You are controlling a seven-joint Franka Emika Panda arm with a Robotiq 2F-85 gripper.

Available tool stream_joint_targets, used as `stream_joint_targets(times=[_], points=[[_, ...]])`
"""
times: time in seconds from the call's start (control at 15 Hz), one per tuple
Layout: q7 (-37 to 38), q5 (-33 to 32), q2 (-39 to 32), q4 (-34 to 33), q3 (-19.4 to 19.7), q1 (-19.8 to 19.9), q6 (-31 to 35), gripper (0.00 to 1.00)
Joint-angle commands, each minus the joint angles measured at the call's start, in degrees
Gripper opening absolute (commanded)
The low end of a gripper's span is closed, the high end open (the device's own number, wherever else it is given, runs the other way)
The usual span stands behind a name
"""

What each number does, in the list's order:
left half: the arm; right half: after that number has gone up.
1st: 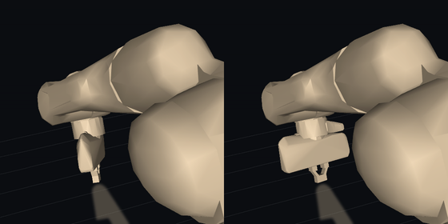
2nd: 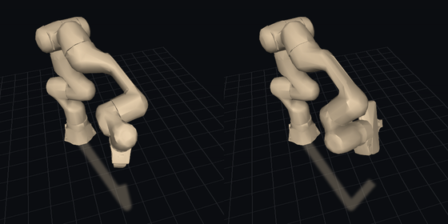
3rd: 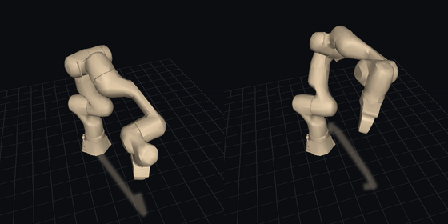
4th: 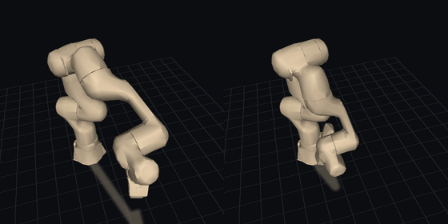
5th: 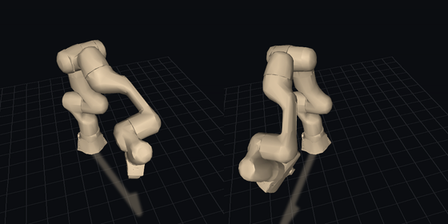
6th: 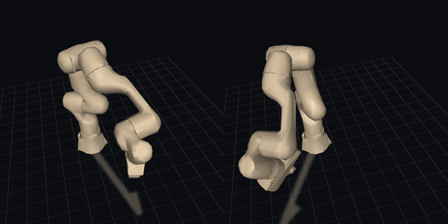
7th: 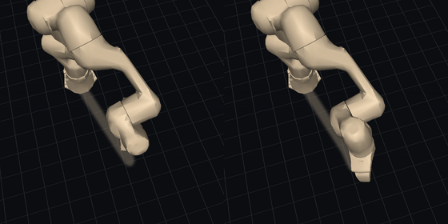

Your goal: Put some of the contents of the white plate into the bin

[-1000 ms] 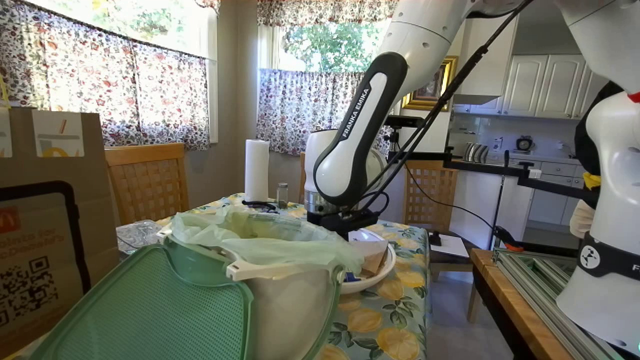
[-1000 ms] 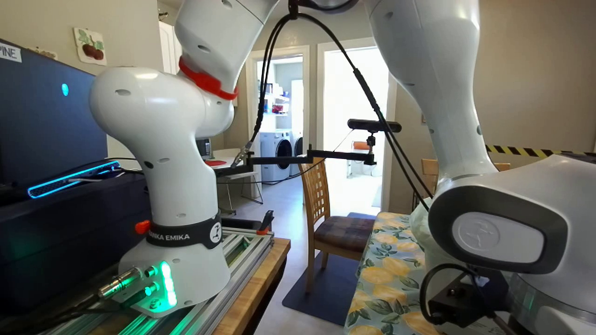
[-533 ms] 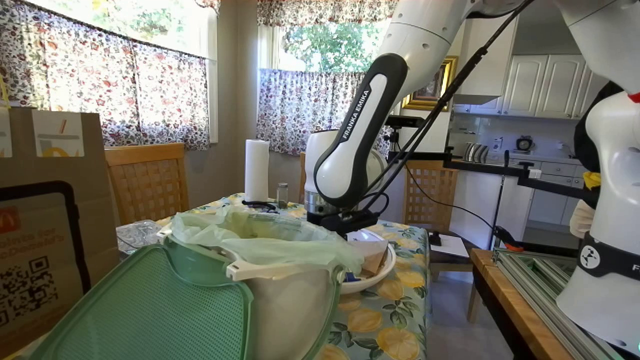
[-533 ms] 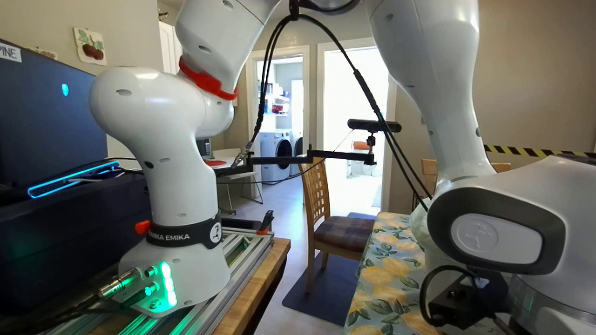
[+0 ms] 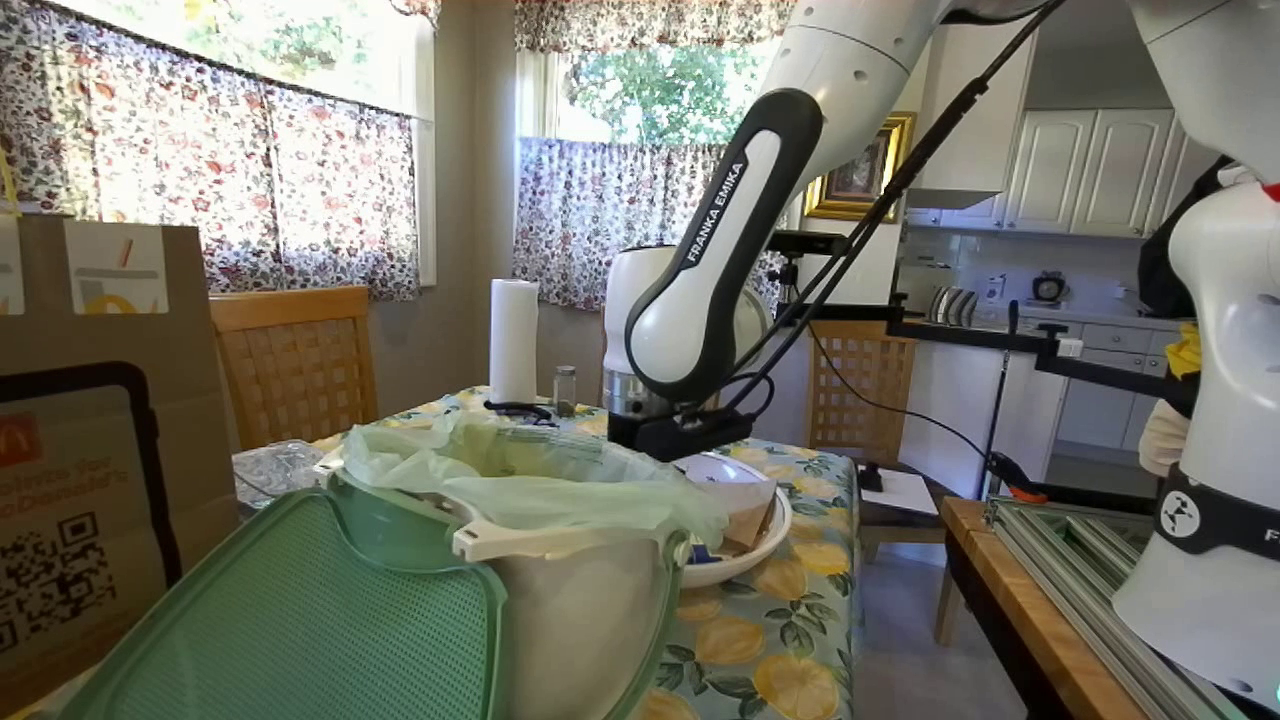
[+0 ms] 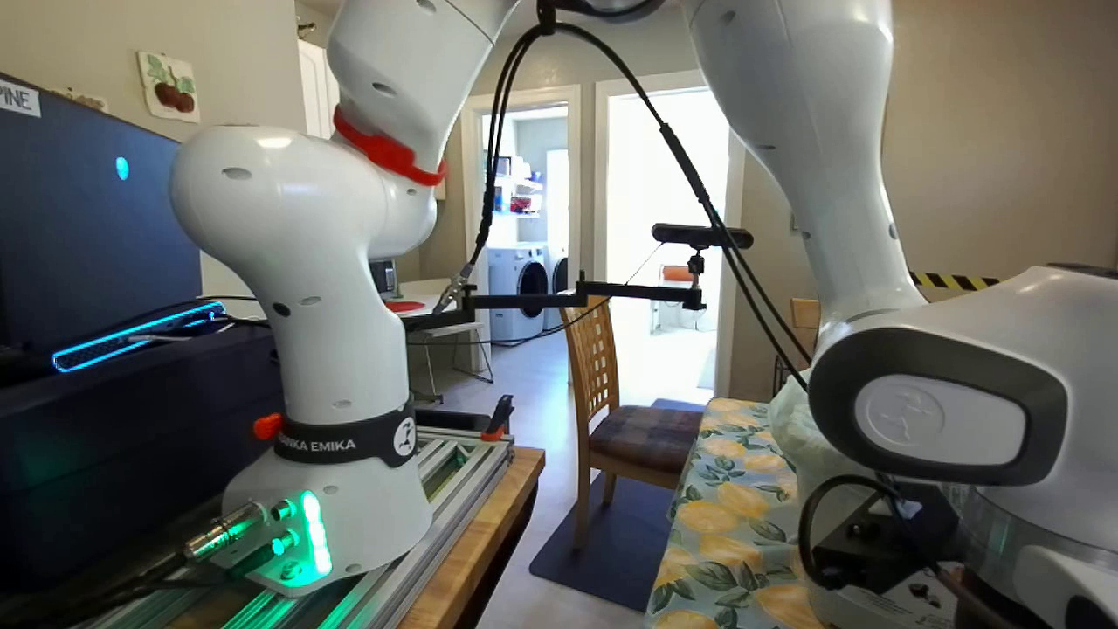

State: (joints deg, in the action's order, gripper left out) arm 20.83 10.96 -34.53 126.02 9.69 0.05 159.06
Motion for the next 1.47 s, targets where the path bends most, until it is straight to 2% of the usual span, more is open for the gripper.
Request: stream_joint_targets(times=[0.0, 0.07, 0.2, 0.8, 0.87, 1.4], points=[[1.5, -5.0, 5.3, 2.8, 4.1, -4.0, -2.6, 0.06], [1.9, -6.7, 5.6, 2.9, 5.1, -4.8, -2.7, 0.29], [1.0, -8.2, 6.0, 3.1, 4.9, -4.5, -3.0, 0.32], [0.2, -11.9, 3.9, 5.5, 4.9, -4.4, 2.0, 0.97], [0.3, -12.2, 3.4, 5.7, 5.2, -4.6, 3.3, 1.0], [-1.1, -8.1, 0.1, 7.9, 4.1, -3.4, 17.3, 1.0]])
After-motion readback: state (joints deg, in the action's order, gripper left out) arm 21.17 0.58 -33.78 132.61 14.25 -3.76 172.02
